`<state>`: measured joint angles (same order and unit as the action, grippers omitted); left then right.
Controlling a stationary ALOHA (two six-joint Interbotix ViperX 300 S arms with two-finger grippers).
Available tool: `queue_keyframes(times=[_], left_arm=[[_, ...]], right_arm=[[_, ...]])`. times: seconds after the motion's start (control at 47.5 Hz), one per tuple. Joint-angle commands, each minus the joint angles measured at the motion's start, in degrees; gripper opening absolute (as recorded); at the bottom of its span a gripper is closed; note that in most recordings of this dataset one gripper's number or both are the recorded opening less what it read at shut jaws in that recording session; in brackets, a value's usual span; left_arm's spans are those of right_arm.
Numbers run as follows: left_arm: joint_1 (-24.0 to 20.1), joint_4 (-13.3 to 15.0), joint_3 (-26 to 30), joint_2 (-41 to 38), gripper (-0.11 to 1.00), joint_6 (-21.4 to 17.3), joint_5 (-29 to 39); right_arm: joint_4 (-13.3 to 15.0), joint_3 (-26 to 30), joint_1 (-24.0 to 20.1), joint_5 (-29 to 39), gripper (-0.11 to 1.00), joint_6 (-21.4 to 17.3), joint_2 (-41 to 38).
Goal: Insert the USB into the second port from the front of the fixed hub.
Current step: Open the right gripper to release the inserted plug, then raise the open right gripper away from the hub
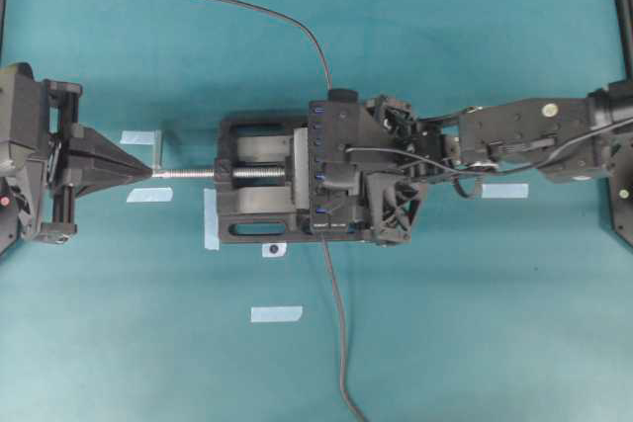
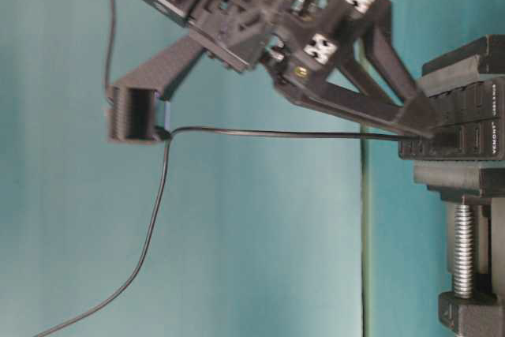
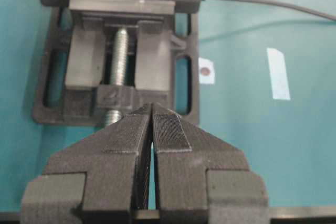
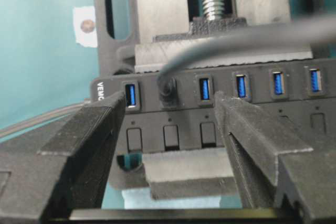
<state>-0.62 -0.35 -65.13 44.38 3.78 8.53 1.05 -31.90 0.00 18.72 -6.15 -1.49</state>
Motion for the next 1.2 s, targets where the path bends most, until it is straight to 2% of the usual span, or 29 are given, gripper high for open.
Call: queue_keyframes(times=[0.0,0.464,1.18], left_arm=[[0.0,-0.2,0.6,0.0,0.00,0.1,-0.5],[0.0,-0.2,0.7,0.0,0.00,0.1,-0.5],[0.0,-0.2,0.7,0.0,0.00,0.1,-0.5]], right_arm=[[0.1,-0.2,0.2,-0.3,0.80,-0.4,2.9],[0.1,-4.0,0.2,-1.8,0.80,-0.5,8.3],[0.1,-4.2,0.2,-1.8,0.80,-0.4,8.6]])
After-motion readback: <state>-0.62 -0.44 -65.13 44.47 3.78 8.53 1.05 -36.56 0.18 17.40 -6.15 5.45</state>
